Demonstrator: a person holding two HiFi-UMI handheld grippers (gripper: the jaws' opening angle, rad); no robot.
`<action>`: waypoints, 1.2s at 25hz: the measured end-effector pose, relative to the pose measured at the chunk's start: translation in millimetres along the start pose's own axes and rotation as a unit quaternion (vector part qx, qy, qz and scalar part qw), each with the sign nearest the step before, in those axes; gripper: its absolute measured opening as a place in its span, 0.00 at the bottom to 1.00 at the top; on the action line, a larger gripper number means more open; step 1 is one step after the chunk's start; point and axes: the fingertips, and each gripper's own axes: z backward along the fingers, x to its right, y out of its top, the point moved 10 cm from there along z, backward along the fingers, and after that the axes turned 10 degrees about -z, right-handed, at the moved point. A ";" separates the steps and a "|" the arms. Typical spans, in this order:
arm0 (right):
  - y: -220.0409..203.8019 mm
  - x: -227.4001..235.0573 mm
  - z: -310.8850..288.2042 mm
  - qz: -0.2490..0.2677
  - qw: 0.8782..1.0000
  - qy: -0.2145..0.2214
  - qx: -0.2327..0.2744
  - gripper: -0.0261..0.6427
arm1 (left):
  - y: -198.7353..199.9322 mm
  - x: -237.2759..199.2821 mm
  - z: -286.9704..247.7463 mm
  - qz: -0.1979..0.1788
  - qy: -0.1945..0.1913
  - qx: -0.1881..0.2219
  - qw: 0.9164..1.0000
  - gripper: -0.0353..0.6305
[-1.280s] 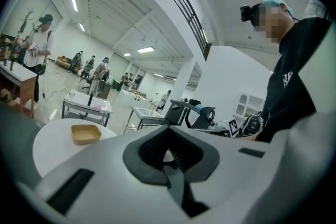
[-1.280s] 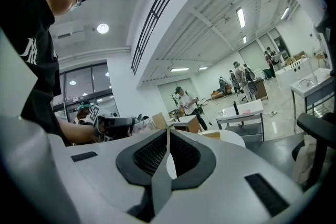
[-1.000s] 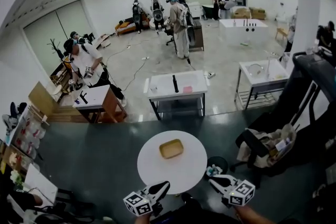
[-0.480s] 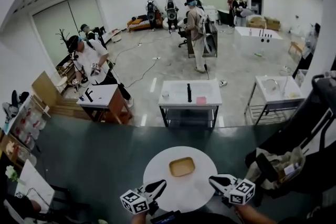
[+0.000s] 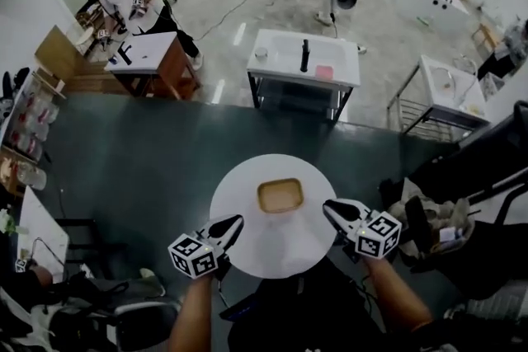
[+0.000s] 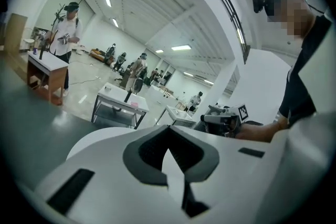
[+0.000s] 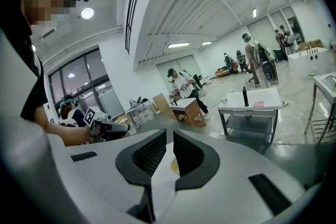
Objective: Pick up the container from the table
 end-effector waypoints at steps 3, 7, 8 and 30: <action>0.6 26.0 -22.1 -0.017 1.000 -0.005 -0.026 0.11 | -10.1 -13.3 -11.5 0.015 0.018 -0.027 0.999 0.06; -9.8 62.9 -48.1 -0.044 0.997 -0.002 -0.070 0.11 | -23.9 -28.9 -27.9 0.029 0.050 -0.050 0.997 0.06; -13.4 72.5 -53.4 -0.053 0.996 -0.002 -0.078 0.11 | -28.4 -33.9 -33.6 0.037 0.057 -0.055 0.996 0.06; -86.8 161.6 -135.0 -0.195 0.963 -0.034 -0.184 0.25 | -107.3 -103.4 -111.5 0.174 0.107 -0.145 0.968 0.14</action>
